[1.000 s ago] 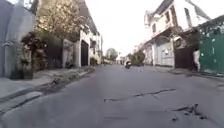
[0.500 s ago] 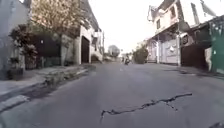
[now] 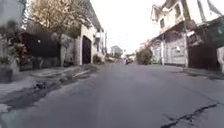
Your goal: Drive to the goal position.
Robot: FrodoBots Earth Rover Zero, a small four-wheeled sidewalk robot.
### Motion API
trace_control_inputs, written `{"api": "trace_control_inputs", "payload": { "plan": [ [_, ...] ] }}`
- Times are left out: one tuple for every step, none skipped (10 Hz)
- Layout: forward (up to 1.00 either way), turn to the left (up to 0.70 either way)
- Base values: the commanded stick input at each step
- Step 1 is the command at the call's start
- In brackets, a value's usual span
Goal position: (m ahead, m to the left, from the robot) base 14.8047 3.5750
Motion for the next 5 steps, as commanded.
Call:
{"api": "trace_control_inputs", "payload": {
  "plan": [
    [1.0, 0.01],
    [1.0, 0.01],
    [1.0, -0.11],
    [1.0, -0.34],
    [1.0, -0.39]
  ]
}}
